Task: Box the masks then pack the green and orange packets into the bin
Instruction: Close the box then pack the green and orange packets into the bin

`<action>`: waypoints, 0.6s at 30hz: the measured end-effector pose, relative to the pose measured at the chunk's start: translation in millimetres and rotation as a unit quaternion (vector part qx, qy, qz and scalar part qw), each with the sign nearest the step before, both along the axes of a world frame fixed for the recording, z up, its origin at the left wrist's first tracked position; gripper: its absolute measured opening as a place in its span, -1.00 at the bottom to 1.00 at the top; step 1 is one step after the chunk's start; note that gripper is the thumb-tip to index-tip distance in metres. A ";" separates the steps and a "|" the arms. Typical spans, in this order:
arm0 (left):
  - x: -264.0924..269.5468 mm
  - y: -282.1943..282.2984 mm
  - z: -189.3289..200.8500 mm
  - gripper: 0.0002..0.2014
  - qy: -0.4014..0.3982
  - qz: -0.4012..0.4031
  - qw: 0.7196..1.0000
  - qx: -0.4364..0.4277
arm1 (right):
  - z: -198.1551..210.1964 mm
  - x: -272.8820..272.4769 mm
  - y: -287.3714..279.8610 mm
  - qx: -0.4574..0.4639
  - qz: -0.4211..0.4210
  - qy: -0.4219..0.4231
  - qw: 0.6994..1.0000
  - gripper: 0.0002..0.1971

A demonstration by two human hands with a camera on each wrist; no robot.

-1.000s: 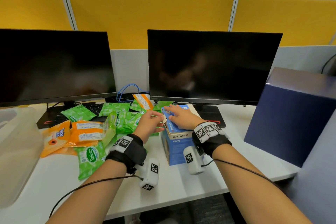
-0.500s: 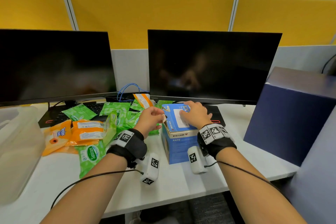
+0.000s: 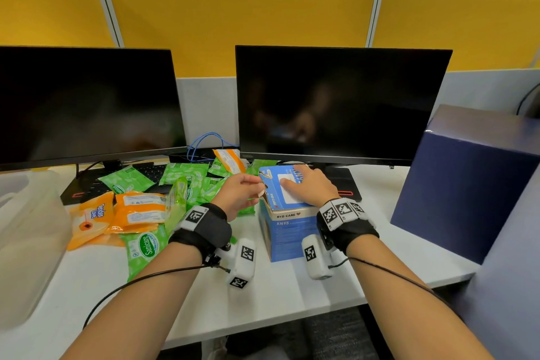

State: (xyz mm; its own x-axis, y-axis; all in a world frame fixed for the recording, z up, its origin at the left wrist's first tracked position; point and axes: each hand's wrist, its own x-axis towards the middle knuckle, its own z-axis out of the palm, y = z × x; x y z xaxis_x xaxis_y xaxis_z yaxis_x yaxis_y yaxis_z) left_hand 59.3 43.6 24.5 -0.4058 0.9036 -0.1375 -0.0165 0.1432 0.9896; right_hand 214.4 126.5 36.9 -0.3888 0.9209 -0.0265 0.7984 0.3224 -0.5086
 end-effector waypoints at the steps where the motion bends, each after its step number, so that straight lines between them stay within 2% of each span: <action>1: -0.4 -0.6 -0.8 -0.92 -0.005 0.003 1.000 0.005 | -0.5 -0.1 0.2 0.002 -0.002 0.002 1.000 -0.32; 5: 0.1 0.9 -0.7 -0.88 0.004 0.014 1.000 0.017 | -3.1 0.2 -0.4 0.004 -0.006 0.002 1.000 -0.34; 11: 4.1 6.1 0.7 -0.87 0.079 0.033 0.996 0.034 | -3.1 0.4 -0.6 0.008 -0.009 0.006 1.000 -0.36; 15: -1.8 -0.4 0.1 -0.90 0.080 0.006 0.997 -0.002 | -4.0 -0.1 -0.3 0.008 -0.010 0.004 1.000 -0.36; 18: -5.7 -2.8 2.6 -0.91 0.120 -0.027 0.992 -0.020 | -4.9 -0.7 -1.0 0.006 -0.012 0.007 1.000 -0.36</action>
